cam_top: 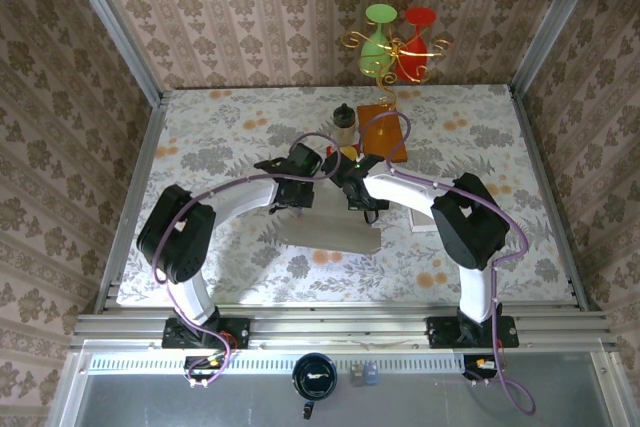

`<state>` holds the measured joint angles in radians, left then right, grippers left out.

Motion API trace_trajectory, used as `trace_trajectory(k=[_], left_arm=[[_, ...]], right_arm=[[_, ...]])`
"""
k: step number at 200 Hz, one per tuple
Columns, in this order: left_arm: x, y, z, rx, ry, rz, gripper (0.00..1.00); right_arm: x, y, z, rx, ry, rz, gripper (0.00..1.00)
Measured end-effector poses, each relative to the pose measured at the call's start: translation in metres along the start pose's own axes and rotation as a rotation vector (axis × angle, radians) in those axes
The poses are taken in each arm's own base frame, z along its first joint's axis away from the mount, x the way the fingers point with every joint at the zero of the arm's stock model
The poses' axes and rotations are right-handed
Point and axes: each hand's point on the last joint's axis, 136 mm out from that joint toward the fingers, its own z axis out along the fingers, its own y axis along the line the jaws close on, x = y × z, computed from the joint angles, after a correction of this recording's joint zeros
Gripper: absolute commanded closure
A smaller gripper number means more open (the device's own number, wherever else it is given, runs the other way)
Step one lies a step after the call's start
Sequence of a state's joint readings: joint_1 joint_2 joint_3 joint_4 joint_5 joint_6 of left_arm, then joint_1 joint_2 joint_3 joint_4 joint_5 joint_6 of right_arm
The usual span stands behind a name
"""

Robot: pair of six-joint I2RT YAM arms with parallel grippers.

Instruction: Fold the paper box

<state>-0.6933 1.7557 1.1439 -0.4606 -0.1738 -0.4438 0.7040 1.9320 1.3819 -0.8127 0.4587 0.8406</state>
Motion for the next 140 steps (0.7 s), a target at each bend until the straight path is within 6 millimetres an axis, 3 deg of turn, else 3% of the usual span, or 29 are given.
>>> trace_trajectory(k=[67,92,140], left_arm=[[-0.004,-0.003,0.009,0.052,0.004,0.009,0.79],[-0.005,-0.003,0.01,0.054,0.001,0.012,0.73],[-0.009,-0.002,0.012,0.086,-0.002,-0.01,0.84]], right_arm=[[0.0,0.001,0.0,-0.01,0.006,0.002,1.0],[0.0,0.001,0.0,-0.01,0.005,0.002,1.0],[0.0,0.002,0.0,-0.016,0.006,0.003,1.0]])
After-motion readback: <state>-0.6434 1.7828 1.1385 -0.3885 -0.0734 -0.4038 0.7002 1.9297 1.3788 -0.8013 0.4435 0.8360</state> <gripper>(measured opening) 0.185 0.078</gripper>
